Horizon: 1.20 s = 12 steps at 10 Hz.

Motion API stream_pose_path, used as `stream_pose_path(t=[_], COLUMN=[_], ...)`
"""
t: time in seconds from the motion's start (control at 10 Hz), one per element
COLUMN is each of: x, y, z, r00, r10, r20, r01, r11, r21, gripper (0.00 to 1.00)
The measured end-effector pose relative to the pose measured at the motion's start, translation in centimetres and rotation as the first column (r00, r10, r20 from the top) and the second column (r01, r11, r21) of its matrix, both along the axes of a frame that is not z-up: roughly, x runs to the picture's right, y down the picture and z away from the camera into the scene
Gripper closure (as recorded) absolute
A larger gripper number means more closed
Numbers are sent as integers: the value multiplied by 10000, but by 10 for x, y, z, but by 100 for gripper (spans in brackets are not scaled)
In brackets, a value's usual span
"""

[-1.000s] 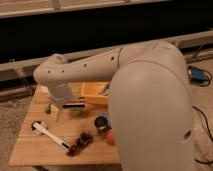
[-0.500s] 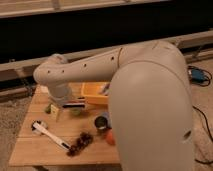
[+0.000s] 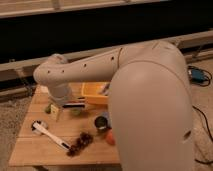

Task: Place pepper in paper cup

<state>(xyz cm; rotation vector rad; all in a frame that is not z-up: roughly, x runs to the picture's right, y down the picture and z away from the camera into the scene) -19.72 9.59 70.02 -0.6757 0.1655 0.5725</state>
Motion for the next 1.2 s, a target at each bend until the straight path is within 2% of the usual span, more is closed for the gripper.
stream_pose_path(t=[0.9, 1.1, 1.2], x=[0, -7, -23], y=[-1, -4, -5], z=[0, 9, 17], r00=[10000, 9977, 9905], r10=[-17, -428, -931], r20=[41, 519, 1014], r01=[17, 426, 925], r11=[10000, 9991, 9957], r21=[6, 48, 107], gripper=[20, 20, 20])
